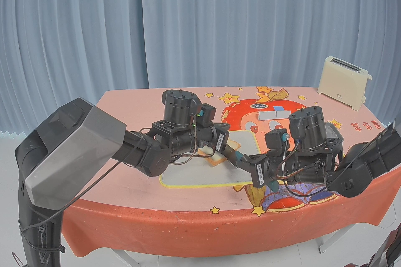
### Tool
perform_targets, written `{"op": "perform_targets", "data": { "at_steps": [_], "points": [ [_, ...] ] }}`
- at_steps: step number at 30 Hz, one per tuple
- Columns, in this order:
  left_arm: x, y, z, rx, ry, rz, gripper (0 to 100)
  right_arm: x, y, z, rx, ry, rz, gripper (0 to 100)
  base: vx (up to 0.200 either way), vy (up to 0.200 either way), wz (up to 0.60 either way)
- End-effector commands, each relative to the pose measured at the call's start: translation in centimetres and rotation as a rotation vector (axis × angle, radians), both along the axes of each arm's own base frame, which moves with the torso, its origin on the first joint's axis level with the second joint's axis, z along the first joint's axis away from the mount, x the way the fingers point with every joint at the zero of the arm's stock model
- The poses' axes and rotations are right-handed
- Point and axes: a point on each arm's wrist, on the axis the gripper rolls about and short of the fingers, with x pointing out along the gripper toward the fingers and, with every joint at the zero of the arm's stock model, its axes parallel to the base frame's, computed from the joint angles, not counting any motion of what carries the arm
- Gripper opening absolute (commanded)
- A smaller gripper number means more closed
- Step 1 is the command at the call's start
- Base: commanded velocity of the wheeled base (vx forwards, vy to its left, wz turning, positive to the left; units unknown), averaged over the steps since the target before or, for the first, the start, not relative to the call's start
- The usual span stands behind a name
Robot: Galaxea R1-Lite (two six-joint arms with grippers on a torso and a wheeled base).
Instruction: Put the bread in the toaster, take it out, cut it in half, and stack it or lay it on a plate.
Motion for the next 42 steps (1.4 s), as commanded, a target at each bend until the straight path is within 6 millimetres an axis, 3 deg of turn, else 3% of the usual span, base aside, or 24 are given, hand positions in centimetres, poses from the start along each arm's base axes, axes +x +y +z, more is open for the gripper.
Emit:
{"op": "perform_targets", "data": {
  "at_steps": [1,20,25,32,42],
  "points": [
    [0.1,-0.1,0.7,-0.014,-0.021,-0.001,0,0.0,0.0,0.1,0.005,-0.004,0.0,0,0.0,0.0,0.0],
    [-0.9,1.0,1.8,-0.021,-0.023,0.009,0,0.1,0.1,0.5,0.023,-0.011,-0.006,0,0.0,0.0,0.0],
    [-1.0,2.3,3.0,-0.043,-0.054,0.033,0,0.3,0.2,0.4,0.027,-0.005,-0.011,0,0.0,0.0,0.0],
    [-1.5,3.5,2.4,-0.036,-0.039,0.047,0,0.3,0.2,0.5,0.033,-0.004,-0.011,0,0.0,0.0,0.0],
    [-1.5,3.1,1.9,-0.035,-0.038,0.04,0,0.5,0.3,0.6,0.06,0.02,-0.038,0,0.0,0.0,0.0]
  ]
}}
